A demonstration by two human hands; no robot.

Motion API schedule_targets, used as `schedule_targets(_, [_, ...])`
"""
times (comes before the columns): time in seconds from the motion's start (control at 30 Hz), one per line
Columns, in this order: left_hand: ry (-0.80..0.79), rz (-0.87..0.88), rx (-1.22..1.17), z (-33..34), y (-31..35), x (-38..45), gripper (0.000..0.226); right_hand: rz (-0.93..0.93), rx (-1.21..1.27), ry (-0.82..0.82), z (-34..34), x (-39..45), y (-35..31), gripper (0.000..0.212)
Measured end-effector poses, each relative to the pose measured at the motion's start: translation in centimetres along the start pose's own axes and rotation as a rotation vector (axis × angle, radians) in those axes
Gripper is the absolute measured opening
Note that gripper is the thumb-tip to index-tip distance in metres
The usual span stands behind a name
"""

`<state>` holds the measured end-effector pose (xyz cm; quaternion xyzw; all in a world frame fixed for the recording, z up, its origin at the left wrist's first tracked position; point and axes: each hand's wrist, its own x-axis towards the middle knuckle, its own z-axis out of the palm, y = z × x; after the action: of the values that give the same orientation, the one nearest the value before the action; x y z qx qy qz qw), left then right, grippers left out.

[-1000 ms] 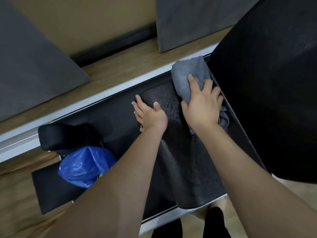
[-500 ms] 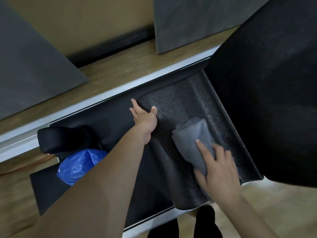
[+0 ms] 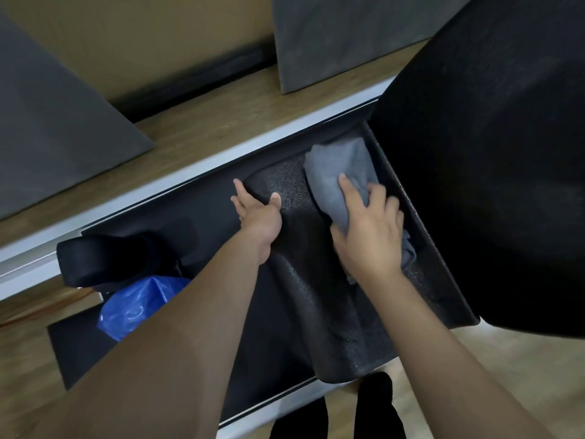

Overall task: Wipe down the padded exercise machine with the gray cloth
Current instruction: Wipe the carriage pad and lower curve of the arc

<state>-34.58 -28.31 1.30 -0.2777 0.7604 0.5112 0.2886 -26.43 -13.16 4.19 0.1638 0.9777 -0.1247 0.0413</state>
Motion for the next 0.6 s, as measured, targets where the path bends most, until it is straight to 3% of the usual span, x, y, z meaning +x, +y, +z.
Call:
schedule_targets(0.3, [0.006, -0.012, 0.000, 0.2, -0.1, -0.1, 0.082, 0.110, -0.125, 0.038, -1.1, -13.4, 8.8, 0.087])
schedule_targets(0.43, [0.005, -0.016, 0.012, 0.4, -0.1, -0.1, 0.082, 0.099, -0.121, 0.055, -0.7, -10.5, 7.3, 0.082])
schedule_targets(0.6, [0.014, -0.008, 0.007, 0.4, -0.3, -0.2, 0.081, 0.037, -0.154, 0.075, -0.3, -0.7, 3.2, 0.075])
